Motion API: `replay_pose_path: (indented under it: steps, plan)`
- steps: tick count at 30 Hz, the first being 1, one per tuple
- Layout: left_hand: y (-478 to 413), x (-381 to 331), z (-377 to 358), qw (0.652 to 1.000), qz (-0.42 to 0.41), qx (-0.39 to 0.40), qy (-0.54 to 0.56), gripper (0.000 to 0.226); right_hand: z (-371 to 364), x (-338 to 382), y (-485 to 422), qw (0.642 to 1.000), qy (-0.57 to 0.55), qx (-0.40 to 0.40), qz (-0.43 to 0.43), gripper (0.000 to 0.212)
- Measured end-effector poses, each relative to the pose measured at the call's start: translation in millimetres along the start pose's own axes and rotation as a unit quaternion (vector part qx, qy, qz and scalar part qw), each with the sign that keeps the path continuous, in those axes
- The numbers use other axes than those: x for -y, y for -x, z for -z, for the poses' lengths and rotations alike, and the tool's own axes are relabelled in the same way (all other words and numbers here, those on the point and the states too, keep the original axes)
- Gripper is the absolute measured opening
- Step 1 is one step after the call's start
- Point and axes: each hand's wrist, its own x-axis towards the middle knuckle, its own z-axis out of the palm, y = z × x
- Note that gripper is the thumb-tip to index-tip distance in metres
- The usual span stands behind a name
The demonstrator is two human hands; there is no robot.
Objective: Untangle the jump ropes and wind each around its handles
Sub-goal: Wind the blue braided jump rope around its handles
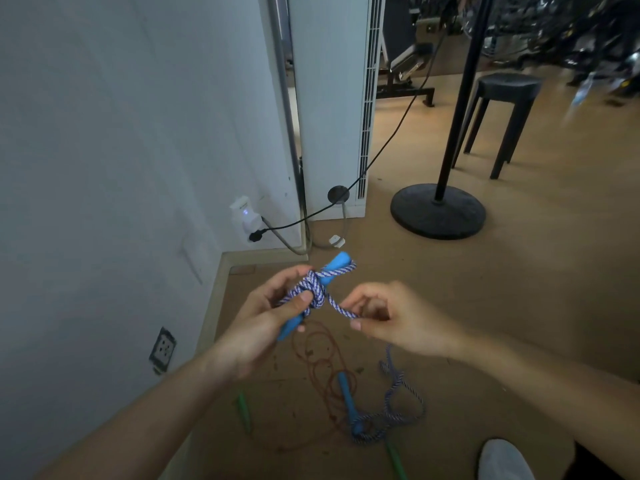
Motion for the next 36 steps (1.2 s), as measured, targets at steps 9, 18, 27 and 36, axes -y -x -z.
replay_pose_path:
  steps: [9,18,27,36]
  plan:
    - [-0.7,2.6,3.3,0.988,-0.039,0.029,-0.145,0.03,12.1,7.9,1.4,0.993,0.056,-0.099,0.042,0.046]
    - [-5.0,5.1,4.3,0.998,-0.05,-0.015,-0.027,0.041,3.9,-1.7,0.3,0.997,0.062,-0.038,-0.017,0.019]
    - [-17.6,15.6,29.4,0.961,-0.122,-0.082,-0.234,0.037,8.0,8.3,12.5,0.996,0.056,0.068,-0.033,0.007]
    - [-5.3,17.8,15.2,0.93,-0.075,0.159,-0.323,0.041,39.9,27.9,6.3,0.999,0.016,0.031,0.011,0.012]
